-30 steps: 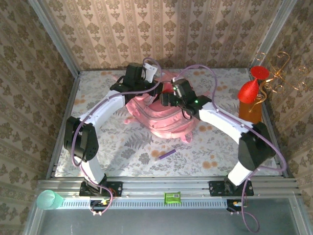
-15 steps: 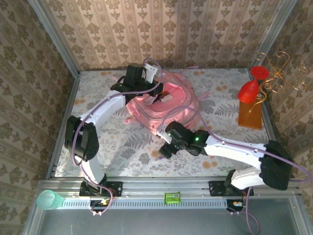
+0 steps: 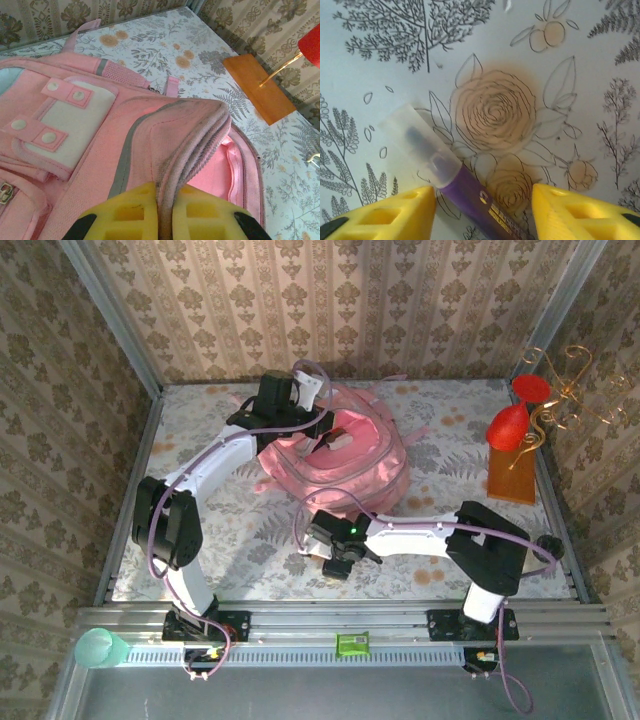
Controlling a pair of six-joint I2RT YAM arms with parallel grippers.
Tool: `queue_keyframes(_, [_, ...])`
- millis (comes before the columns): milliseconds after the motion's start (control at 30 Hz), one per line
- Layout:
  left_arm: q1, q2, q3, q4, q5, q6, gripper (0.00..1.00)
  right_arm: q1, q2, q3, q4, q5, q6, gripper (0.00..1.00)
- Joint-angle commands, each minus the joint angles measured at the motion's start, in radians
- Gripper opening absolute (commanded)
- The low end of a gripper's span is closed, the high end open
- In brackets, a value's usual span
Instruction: Pack the student bag
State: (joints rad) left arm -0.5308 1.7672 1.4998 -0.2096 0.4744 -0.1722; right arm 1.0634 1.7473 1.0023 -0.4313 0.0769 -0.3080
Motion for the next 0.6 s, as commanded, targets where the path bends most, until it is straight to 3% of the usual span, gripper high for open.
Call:
queue_keyframes(0, [0.004,-0.054,0.002,0.085,-0.008,0.011,0.01,0.007,0.057,0.021,-0.037,0.028,-0.037,0.40])
queue_keyframes(100, [0.005,-0.058,-0.001,0.082,-0.010,0.017,0.01,0.015,0.064,0.020,-0.054,0.029,-0.026,0.32])
queue_keyframes(200, [0.005,-0.062,-0.007,0.082,-0.013,0.023,0.01,0.015,0.055,0.023,-0.074,0.038,0.004,0.16])
queue_keyframes(333, [0.005,-0.064,-0.013,0.084,-0.015,0.022,0.02,0.003,-0.012,0.006,-0.055,0.043,0.059,0.10])
queue_keyframes(467, [0.002,-0.067,-0.017,0.092,-0.010,0.009,0.02,-0.060,-0.235,-0.063,0.062,-0.057,0.170,0.06])
queue_keyframes(567, [0.000,-0.077,-0.025,0.103,-0.004,0.001,0.02,-0.190,-0.455,-0.151,0.266,-0.152,0.357,0.06])
